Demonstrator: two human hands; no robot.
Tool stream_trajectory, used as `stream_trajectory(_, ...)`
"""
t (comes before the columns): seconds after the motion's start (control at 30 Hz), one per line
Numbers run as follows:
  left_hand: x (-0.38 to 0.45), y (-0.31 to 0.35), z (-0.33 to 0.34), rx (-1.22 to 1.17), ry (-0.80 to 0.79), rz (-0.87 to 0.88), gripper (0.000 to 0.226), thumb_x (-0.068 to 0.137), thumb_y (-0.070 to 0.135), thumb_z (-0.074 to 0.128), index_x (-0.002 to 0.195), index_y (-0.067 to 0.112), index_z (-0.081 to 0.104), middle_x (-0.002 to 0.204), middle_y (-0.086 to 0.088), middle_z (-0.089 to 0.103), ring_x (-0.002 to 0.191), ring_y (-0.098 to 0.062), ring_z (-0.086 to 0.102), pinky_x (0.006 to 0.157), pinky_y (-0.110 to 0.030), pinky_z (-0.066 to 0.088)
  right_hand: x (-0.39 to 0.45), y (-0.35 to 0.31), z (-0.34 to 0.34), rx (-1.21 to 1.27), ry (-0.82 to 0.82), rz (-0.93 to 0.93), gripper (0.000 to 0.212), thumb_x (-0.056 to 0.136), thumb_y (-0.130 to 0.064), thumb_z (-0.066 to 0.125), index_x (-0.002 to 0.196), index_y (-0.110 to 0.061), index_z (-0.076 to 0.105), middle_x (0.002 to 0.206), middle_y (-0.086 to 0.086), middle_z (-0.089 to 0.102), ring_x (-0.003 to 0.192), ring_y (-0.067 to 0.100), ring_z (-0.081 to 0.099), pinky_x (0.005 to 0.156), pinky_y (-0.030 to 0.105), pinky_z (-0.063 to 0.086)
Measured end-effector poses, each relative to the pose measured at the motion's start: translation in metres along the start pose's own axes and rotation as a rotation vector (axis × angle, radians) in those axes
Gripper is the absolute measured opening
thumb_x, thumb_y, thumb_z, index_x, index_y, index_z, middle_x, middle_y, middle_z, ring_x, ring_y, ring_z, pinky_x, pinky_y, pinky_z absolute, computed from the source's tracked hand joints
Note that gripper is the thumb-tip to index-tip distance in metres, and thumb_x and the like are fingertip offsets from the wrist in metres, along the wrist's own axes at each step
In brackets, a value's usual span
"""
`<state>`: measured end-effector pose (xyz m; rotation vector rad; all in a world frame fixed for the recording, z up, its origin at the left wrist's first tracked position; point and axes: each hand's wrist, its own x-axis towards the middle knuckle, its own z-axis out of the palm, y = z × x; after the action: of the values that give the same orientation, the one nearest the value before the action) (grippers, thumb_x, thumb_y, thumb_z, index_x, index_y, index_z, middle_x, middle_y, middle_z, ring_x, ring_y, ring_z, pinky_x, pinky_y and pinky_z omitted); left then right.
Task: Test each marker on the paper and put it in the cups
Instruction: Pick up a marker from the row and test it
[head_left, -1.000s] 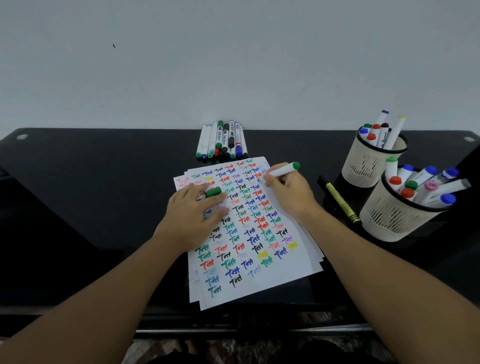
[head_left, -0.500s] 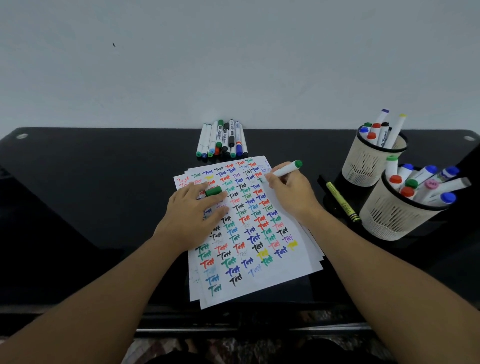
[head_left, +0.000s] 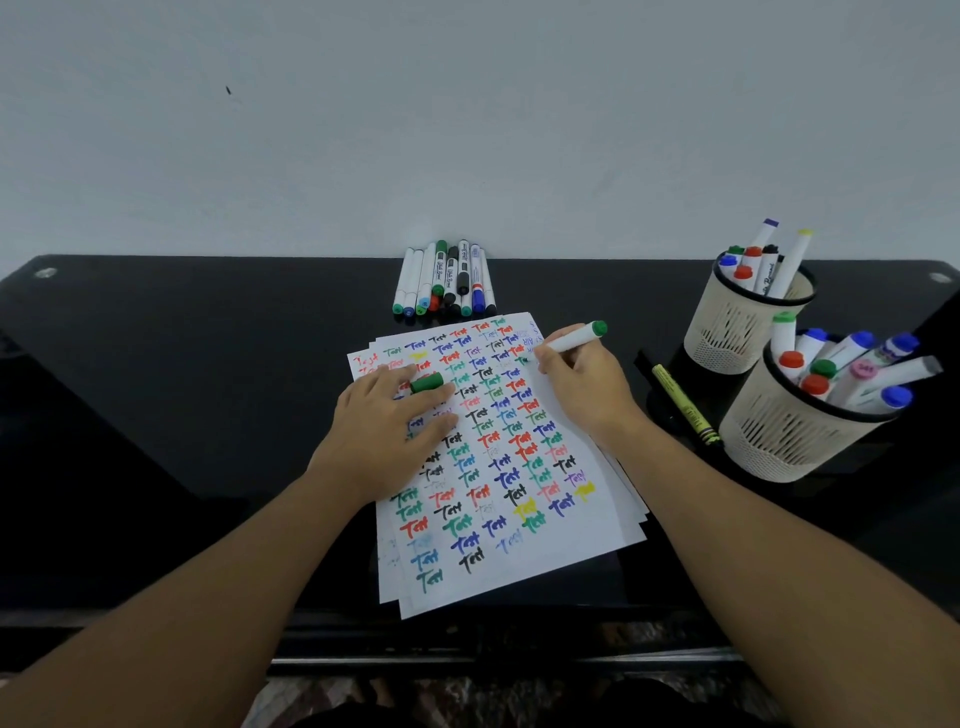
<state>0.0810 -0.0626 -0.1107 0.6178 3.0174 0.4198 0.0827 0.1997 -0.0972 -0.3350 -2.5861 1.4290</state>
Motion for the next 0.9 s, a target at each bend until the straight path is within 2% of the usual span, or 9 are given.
stream_trajectory(0.23, 0.0001, -0.0011, 0.0002, -0.014, -0.007, -0.007, 0.074, 0.084, 0.084, 0.014, 0.149, 0.055, 0.037, 0.163, 0.010, 0.026, 0.152, -0.019, 0.015, 0.124, -0.053, 0.014, 0.0000, -0.0005, -0.0002, -0.033, -0.008, -0.011, 0.012, 0.104, -0.044, 0.057, 0.101, -0.032, 0.060, 0.097, -0.001, 0.072, 0.092, 0.019, 0.070, 0.086, 0.053, 0.060)
stream_trajectory(0.4, 0.0002, -0.0007, -0.0003, -0.012, -0.006, -0.006, 0.076, 0.083, 0.084, 0.013, 0.149, 0.055, 0.036, 0.163, 0.010, 0.026, 0.153, -0.019, 0.015, 0.124, -0.053, 0.014, -0.0008, -0.0005, -0.0005, -0.011, 0.009, 0.006, 0.020, 0.104, -0.043, 0.058, 0.109, -0.024, 0.061, 0.097, -0.001, 0.071, 0.091, 0.017, 0.070, 0.087, 0.052, 0.061)
stream_trajectory(0.5, -0.0002, -0.0020, 0.0012, -0.019, 0.019, 0.001, 0.075, 0.086, 0.087, 0.012, 0.148, 0.055, 0.038, 0.163, 0.009, 0.028, 0.152, -0.020, 0.016, 0.124, -0.053, 0.015, -0.0003, -0.0019, 0.0004, 0.000, 0.023, 0.005, 0.012, 0.104, -0.042, 0.058, 0.100, -0.032, 0.061, 0.097, -0.001, 0.071, 0.091, 0.018, 0.069, 0.087, 0.052, 0.059)
stream_trajectory(0.57, 0.0000, -0.0022, 0.0020, -0.022, 0.033, 0.008, 0.073, 0.087, 0.086, 0.013, 0.148, 0.055, 0.039, 0.163, 0.009, 0.029, 0.152, -0.020, 0.017, 0.124, -0.052, 0.015, -0.0004, -0.0025, 0.0005, -0.041, 0.028, -0.006, 0.015, 0.105, -0.042, 0.056, 0.092, -0.035, 0.059, 0.095, 0.001, 0.072, 0.090, 0.020, 0.068, 0.086, 0.050, 0.058)
stream_trajectory(0.73, -0.0006, -0.0021, 0.0017, -0.041, 0.038, 0.015, 0.059, 0.094, 0.074, 0.024, 0.147, 0.053, 0.041, 0.163, 0.009, 0.029, 0.152, -0.019, 0.017, 0.124, -0.050, 0.014, -0.0008, -0.0013, -0.0007, -0.021, 0.040, 0.009, 0.020, 0.104, -0.043, 0.058, 0.107, -0.024, 0.062, 0.094, -0.002, 0.070, 0.088, 0.016, 0.067, 0.084, 0.047, 0.059)
stream_trajectory(0.9, -0.0034, 0.0031, -0.0011, -0.086, 0.086, 0.016, 0.047, 0.101, 0.059, 0.040, 0.147, 0.047, 0.045, 0.162, 0.003, 0.028, 0.150, -0.021, 0.023, 0.123, -0.050, 0.020, -0.0011, -0.0017, -0.0003, -0.039, 0.018, -0.005, 0.014, 0.105, -0.042, 0.056, 0.105, -0.029, 0.061, 0.096, -0.004, 0.069, 0.090, 0.015, 0.066, 0.086, 0.048, 0.058)
